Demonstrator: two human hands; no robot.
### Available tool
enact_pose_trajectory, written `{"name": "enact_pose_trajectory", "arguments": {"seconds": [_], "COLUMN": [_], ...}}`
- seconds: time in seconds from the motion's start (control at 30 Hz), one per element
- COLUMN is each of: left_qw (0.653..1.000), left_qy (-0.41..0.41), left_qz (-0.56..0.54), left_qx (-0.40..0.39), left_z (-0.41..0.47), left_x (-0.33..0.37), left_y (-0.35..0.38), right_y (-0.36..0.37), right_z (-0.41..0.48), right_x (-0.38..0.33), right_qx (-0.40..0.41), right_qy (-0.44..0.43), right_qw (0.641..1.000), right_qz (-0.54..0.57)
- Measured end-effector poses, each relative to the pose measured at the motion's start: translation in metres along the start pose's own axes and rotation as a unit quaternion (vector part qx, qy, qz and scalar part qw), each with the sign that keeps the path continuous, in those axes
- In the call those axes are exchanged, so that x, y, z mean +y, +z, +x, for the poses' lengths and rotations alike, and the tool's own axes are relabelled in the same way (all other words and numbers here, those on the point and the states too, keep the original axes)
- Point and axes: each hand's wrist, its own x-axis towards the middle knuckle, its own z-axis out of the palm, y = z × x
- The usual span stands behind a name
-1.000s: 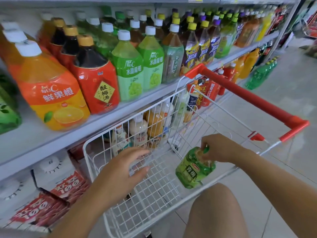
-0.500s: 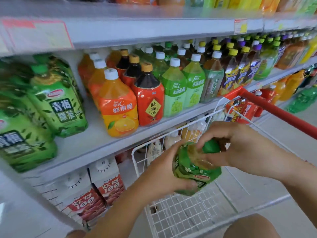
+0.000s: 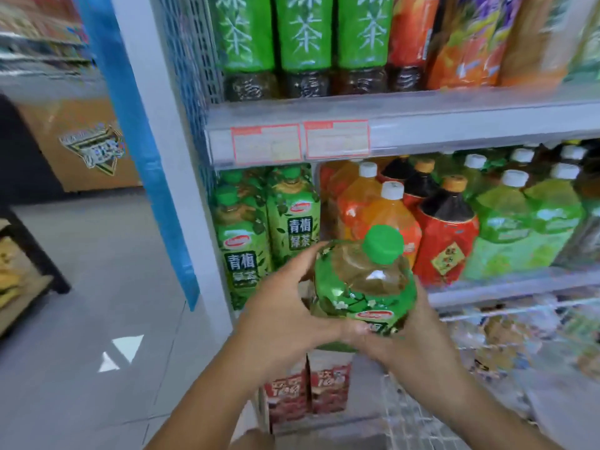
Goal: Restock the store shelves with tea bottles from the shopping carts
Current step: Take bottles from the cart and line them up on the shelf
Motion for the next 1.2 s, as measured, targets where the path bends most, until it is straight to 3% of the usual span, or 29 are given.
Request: {"name": "enact_pose_trajectory", "arguments": {"seconds": [0.13,0.27,0.33,0.47,0.7,1.2], "left_qw": [0.990,0.926,0.905,0.919,0.932,0.892], "left_qy": [0.037,0.052,0.022,-0.050,-0.075,-0.071], "left_qz": [0.100,0.185,0.200,0.191,0.134,0.136], "left_qx": [0.089,0.324,0.375,0.342,0.329,0.425], "left_z": [0.000,-0.017,-0.020,-0.012,-0.004,0.002], "left_x": [-0.017,-0.044,-0.059,-0.079,-0.089,-0.090], "left_y": [-0.030,-0.059,-0.068,-0.070,-0.062,-0.035], "right_y": [0.024,0.035,0.037,0.047,0.057,0.073], "right_z": [0.041,0.079,0.093,0.105,0.116,0.109], "right_x": [0.000,0.015,0.026,0.038,0.052,0.075], "right_qx": [0.014,0.014,0.000,-0.010,-0.010,0.000], "right_qy": [-0.034,-0.041,-0.038,-0.027,-0.012,-0.034], "right_qw": [0.998,0.998,0.998,1.000,1.000,0.998], "right_qz": [0.051,0.052,0.044,0.009,-0.026,-0.051]}}
